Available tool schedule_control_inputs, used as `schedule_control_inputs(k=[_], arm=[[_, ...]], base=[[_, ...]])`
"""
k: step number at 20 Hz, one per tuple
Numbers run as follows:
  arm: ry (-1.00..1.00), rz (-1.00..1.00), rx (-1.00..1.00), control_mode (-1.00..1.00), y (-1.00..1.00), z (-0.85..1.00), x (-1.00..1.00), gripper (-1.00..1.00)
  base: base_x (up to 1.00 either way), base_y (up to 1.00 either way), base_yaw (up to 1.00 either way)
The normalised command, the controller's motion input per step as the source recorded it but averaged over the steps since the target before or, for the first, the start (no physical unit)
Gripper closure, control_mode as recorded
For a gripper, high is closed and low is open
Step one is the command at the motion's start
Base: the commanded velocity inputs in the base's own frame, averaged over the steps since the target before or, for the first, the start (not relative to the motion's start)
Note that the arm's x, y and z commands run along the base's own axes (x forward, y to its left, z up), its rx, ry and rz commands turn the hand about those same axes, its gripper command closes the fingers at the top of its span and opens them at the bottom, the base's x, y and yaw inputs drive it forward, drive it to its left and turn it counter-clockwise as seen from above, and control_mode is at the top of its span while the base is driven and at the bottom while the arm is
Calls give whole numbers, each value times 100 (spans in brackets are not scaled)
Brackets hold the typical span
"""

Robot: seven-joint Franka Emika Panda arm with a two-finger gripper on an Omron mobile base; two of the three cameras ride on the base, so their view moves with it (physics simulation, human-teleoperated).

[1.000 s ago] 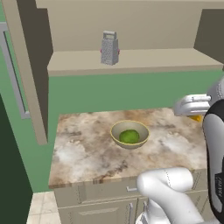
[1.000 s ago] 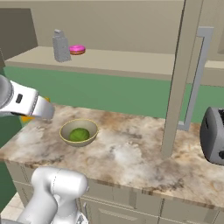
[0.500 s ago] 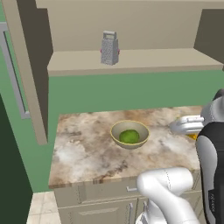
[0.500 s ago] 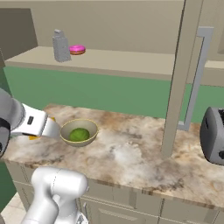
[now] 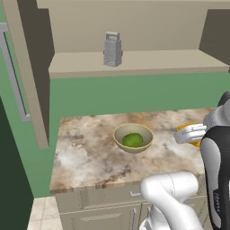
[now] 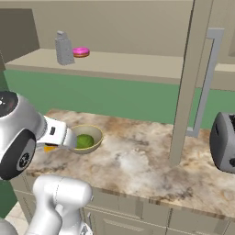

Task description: Pick the cheese from the fridge and the cheese grater from the cabinet and place them next to the salad bowl.

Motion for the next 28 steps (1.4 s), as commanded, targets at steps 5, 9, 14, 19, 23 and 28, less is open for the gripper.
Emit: schedule_control_inputs(k=[5,9,14,19,23,28], arm=[[0,13,0,-100,-21,-11,35,100],[0,21,0,-100,-31,-4,29,100],[0,24,0,-100,-13,-18,14,100],[-1,27,-1,-100,-9,-35,3,100],[-2,24,-3,-100,-5,-36,0,100],[-3,20,-4,-100,-2,-42,0,100]], base=[[0,0,0],[0,0,0],[0,0,0],[0,0,0],[0,0,0],[0,0,0]])
